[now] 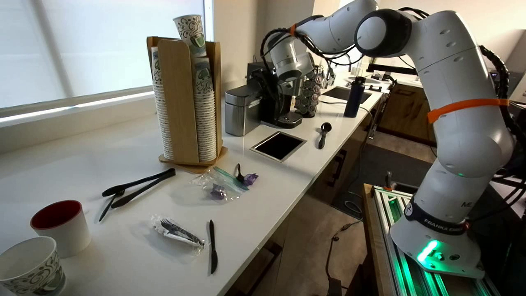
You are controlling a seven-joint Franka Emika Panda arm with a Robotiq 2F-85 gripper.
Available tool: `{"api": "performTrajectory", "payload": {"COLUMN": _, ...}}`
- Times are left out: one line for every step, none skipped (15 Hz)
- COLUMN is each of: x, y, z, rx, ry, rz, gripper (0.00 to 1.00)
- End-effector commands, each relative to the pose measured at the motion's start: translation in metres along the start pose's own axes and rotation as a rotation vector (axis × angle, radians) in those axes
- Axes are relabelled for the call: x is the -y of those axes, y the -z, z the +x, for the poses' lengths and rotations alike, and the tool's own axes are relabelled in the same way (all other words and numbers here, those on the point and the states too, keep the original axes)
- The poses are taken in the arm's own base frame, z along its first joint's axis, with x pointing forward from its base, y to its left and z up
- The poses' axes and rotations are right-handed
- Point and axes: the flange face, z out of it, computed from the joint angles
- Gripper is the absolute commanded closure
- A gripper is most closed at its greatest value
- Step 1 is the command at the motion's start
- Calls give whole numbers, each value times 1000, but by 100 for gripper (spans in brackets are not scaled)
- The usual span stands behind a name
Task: Open the recycling bin
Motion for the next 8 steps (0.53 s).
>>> {"api": "performTrajectory", "payload": {"x": 1, "y": -4, "z": 2, "rx": -20, "ry": -34, "rz": 6, "gripper": 0}}
{"api": "performTrajectory", "payload": {"x": 1, "y": -5, "z": 2, "rx": -28, "ry": -37, "rz": -4, "gripper": 0}}
{"api": "performTrajectory", "payload": {"x": 0, "y": -3, "z": 2, "rx": -36, "ry": -37, "rz": -14, "gripper": 0}}
{"api": "performTrajectory", "payload": {"x": 2, "y": 0, "z": 2, "rx": -11, "ry": -18, "rz": 2, "gripper": 0}}
{"api": "performTrajectory", "payload": {"x": 1, "y": 0, "z": 2, "rx": -14, "ry": -21, "rz": -1, "gripper": 0}}
{"api": "performTrajectory", "payload": {"x": 1, "y": 0, "z": 2, "rx": -15, "ry": -23, "rz": -2, "gripper": 0}}
{"api": "performTrajectory", "payload": {"x": 0, "y": -2, "z": 1, "rx": -10, "ry": -32, "rz": -8, "gripper": 0}}
{"api": "performTrajectory", "payload": {"x": 1, "y": -3, "z": 2, "rx": -11, "ry": -36, "rz": -4, "gripper": 0}}
